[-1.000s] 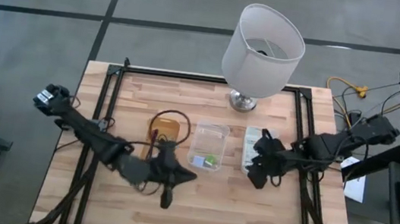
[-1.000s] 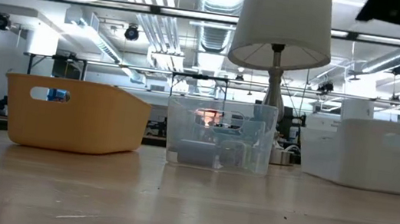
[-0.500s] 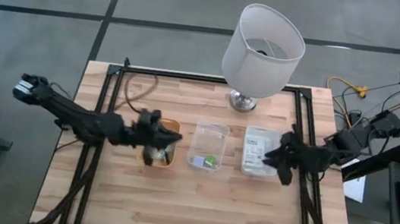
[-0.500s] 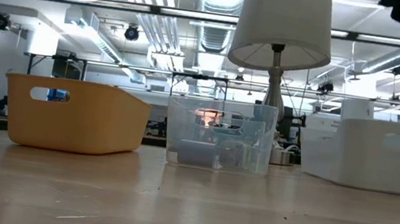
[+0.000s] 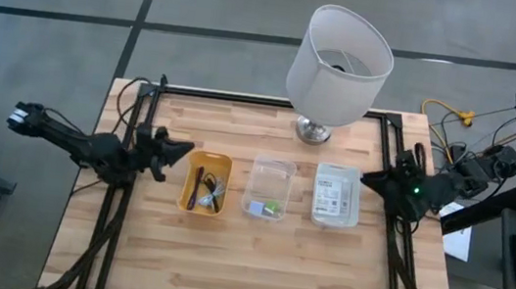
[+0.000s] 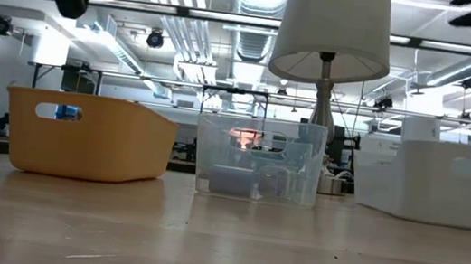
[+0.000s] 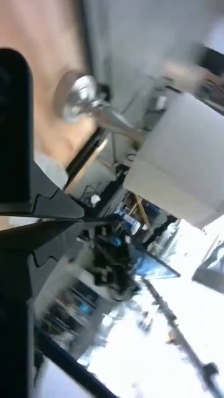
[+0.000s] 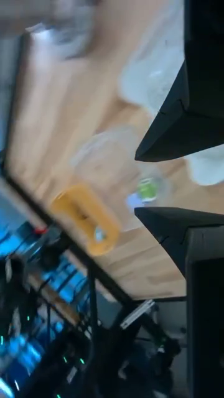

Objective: Pick and place items into bin
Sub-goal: Return to home position

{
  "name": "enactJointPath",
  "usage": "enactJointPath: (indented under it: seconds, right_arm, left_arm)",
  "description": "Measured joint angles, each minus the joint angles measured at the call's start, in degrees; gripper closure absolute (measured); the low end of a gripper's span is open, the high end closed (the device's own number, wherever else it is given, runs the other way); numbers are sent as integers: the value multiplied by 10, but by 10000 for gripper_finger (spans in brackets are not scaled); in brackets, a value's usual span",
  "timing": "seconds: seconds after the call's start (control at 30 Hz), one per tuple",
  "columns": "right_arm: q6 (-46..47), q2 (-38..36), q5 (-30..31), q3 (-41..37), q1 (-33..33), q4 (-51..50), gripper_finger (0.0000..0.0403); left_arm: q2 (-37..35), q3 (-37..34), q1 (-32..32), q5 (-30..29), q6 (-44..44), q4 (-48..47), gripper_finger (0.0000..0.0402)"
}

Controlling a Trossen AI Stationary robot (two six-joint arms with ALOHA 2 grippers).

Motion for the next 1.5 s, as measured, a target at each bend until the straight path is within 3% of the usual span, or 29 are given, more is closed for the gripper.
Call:
enactJointPath:
  seconds: [0.13,0.27,0.43,0.57,0.77,0.87,0.97,1.17,1.3,1.5]
  right_arm:
    - [-199,-5,22,-3,0,116,284]
    - [-324,-37,-9,-13,-3,210,282]
    - [-371,-129,-9,-68,-7,255,288]
    - [-453,-203,-62,-171,-7,412,292]
    - [-461,-221,-54,-294,-8,527,292]
    - [-447,-218,-56,-321,-13,546,294]
    - [-437,-226,-55,-347,-28,550,294]
    - [-435,-261,-55,-387,-52,553,296]
    - [-433,-280,-54,-414,-62,560,298]
    - [-407,-280,-22,-453,-74,579,300]
  left_arm:
    - [-15,-7,15,55,146,-5,402]
    - [-12,-7,59,124,219,-8,402]
    - [-22,-8,176,254,195,-86,402]
    - [-34,-10,269,413,161,-90,402]
    - [-54,-9,330,458,164,-132,402]
    - [-70,-9,331,456,179,-138,402]
    - [-91,-19,331,416,179,-156,402]
    - [-152,-103,329,392,135,-134,402]
    - [-203,-152,329,339,108,-121,402]
    - [-262,-172,330,299,153,-146,402]
